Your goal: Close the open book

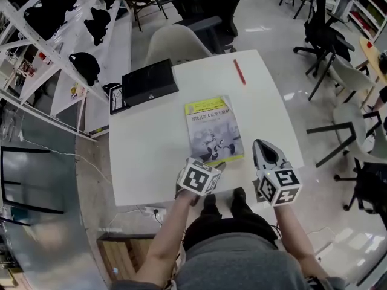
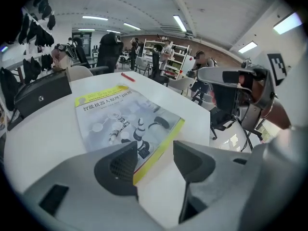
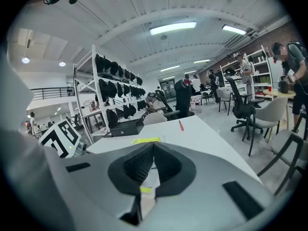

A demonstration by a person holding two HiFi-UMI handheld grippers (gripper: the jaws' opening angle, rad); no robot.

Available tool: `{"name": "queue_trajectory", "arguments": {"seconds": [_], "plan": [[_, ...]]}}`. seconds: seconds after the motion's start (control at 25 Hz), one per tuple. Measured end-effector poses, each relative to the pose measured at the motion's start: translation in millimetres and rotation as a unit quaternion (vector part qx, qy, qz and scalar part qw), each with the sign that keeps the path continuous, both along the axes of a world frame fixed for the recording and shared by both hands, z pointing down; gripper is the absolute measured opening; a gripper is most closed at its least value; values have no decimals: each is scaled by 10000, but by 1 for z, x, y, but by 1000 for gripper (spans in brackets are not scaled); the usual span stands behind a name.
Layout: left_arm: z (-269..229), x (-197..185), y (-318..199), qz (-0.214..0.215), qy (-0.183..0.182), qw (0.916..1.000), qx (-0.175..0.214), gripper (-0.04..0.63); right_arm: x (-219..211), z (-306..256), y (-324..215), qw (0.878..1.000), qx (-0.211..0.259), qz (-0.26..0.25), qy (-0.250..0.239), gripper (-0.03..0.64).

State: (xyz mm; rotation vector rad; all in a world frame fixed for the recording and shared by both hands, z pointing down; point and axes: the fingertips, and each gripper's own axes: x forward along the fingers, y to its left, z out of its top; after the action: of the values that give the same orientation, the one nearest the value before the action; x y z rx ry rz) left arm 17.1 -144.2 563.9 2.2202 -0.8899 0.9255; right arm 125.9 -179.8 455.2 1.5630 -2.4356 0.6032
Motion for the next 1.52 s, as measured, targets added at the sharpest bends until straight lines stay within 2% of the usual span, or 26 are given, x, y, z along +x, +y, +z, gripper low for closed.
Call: {"name": "queue_trajectory", "arguments": {"seconds": [0.24, 0.56, 0.84, 1.08, 1.28, 1.52], "plan": [[-28, -7, -19, -391, 283, 9976, 487, 222, -1, -4, -4, 10000, 65, -47, -39, 2], [-64, -25, -41, -993, 545, 9869, 1145, 213, -4, -12, -10, 9997, 168, -133, -66, 2], [-89, -47, -55, -1652, 613, 9669, 1843, 139, -7, -20, -16, 9993, 276, -204, -112, 2], [-104, -66, -59, -2179, 677, 9488, 2185, 66, -11, -26, -20, 9988, 359, -302, -136, 2], [-113, -75, -57, -2355, 604, 9378, 2480, 10, -13, -29, -21, 9982, 413, -416, -121, 2], [-123, -88, -54, -2568, 667, 9254, 2706, 6, -16, -33, -22, 9975, 490, -501, -135, 2]]}}
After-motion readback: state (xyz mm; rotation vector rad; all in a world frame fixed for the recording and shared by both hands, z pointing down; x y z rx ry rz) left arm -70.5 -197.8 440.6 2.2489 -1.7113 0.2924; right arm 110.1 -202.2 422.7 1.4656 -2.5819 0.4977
